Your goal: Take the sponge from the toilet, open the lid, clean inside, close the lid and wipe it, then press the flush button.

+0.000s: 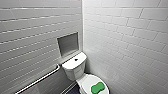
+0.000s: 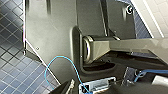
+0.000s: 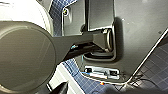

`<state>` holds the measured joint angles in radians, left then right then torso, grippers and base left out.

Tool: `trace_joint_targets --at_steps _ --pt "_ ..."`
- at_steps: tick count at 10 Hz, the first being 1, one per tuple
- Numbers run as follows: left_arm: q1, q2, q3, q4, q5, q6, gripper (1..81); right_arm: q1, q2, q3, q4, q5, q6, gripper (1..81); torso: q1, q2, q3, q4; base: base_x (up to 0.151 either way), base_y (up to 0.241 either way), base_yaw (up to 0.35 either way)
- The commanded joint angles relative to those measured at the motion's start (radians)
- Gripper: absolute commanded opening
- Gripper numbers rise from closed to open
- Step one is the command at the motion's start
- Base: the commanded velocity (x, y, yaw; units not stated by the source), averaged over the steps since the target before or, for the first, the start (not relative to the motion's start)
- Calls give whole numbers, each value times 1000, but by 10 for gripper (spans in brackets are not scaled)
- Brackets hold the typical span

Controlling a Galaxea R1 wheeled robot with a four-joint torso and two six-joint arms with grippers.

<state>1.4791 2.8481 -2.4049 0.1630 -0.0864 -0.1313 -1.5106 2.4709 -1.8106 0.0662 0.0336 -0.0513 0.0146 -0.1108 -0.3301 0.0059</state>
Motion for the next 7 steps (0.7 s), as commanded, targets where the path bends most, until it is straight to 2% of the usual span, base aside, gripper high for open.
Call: trace_joint_targets --at_steps 1,4,5,7 --pt "-13 -8 10 6 57 4 811 101 -109 107 41 -61 19 811 64 -98 -92 0 0 0 0" --pt "0 -7 3 -5 56 4 811 219 -172 128 107 -64 18 811 121 -190 -178 0 0 0 0" --pt "8 -7 3 -5 56 4 811 264 -198 140 127 -75 18 811 147 -230 -122 0 0 0 0" --pt "37 1 3 -7 56 4 811 336 -229 166 150 -80 18 811 185 -287 -164 0 0 0 0"
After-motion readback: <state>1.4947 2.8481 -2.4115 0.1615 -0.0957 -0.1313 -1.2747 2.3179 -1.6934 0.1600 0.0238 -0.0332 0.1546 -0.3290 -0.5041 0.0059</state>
